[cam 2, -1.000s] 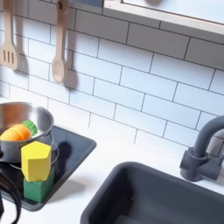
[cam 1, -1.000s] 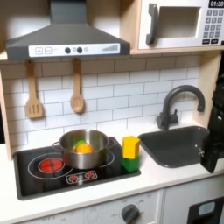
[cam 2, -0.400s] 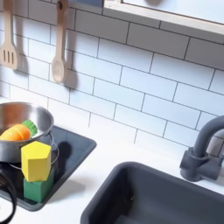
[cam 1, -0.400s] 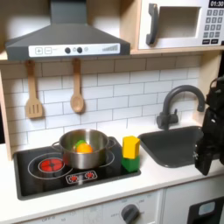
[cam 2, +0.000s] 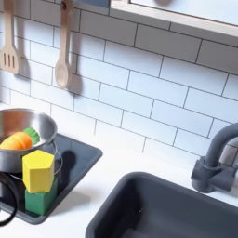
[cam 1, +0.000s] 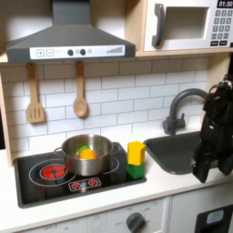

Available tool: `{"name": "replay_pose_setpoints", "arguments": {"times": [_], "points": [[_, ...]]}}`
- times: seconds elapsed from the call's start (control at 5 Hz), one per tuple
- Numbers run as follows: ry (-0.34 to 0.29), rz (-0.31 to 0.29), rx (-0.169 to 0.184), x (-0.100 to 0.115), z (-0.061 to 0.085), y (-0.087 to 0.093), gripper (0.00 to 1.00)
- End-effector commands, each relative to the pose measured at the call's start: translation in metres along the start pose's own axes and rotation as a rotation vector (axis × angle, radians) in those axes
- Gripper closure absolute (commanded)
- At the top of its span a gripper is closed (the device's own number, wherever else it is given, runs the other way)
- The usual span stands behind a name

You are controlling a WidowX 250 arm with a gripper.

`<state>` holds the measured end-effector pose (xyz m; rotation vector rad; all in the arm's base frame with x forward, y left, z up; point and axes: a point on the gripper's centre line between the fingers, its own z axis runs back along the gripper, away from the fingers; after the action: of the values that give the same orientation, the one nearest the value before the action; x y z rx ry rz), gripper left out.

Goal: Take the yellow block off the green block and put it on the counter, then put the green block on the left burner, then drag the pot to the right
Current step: 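Take the yellow block off the green block and put it on the counter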

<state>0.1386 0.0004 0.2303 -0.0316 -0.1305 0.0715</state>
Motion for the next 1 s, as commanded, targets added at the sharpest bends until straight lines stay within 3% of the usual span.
{"name": "replay_pose_setpoints", "arguments": {"times": [0.0,0.2,0.4,0.8], "points": [[-0.002,0.024,0.005,0.015,-0.009,0.008,0.0],[-0.015,0.037,-0.009,0.029,-0.016,0.012,0.0],[-0.003,0.031,0.0,0.042,-0.025,0.015,0.0],[-0.025,-0.003,-0.004,0.072,-0.038,0.013,0.0]]}}
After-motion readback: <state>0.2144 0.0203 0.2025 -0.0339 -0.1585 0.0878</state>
